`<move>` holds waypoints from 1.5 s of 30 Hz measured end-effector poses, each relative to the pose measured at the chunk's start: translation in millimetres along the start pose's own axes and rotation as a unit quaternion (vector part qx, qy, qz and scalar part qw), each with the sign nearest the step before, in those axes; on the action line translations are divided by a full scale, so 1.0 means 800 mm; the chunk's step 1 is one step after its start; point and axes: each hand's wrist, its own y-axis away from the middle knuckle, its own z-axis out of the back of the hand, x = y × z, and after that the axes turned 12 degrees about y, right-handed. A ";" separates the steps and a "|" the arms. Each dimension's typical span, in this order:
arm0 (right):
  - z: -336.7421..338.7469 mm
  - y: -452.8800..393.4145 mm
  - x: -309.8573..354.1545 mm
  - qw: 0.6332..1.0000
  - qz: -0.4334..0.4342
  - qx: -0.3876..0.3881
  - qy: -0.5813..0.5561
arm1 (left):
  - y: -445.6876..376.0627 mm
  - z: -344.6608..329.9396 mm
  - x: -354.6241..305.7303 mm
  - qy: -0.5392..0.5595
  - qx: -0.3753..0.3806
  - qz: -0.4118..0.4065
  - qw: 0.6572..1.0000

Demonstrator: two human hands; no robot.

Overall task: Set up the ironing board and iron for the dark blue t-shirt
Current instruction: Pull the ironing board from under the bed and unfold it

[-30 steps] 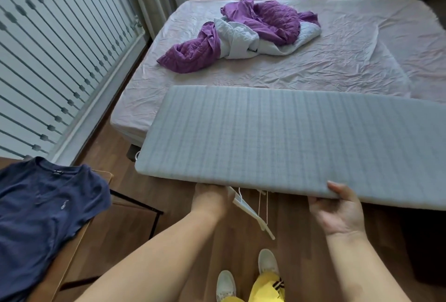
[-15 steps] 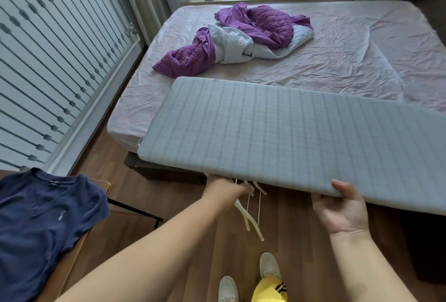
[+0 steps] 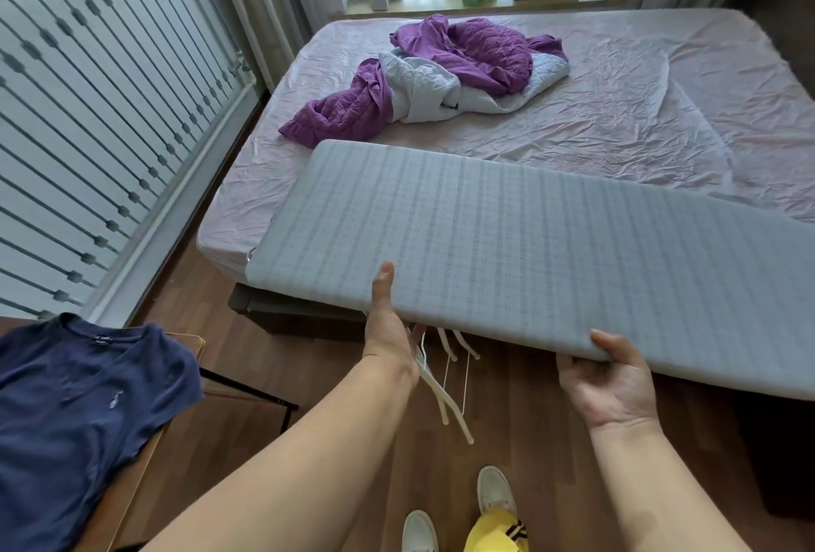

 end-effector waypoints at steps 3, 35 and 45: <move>0.001 0.000 -0.005 1.000 -0.004 -0.003 -0.002 | -0.003 -0.001 -0.009 0.022 -0.009 -0.010 1.000; 0.032 -0.012 -0.026 0.998 -0.049 0.031 0.008 | -0.037 0.052 -0.008 -0.013 0.116 0.082 0.990; 0.052 -0.025 -0.039 0.998 -0.067 0.014 0.017 | -0.054 0.069 -0.005 -0.027 0.176 0.138 0.974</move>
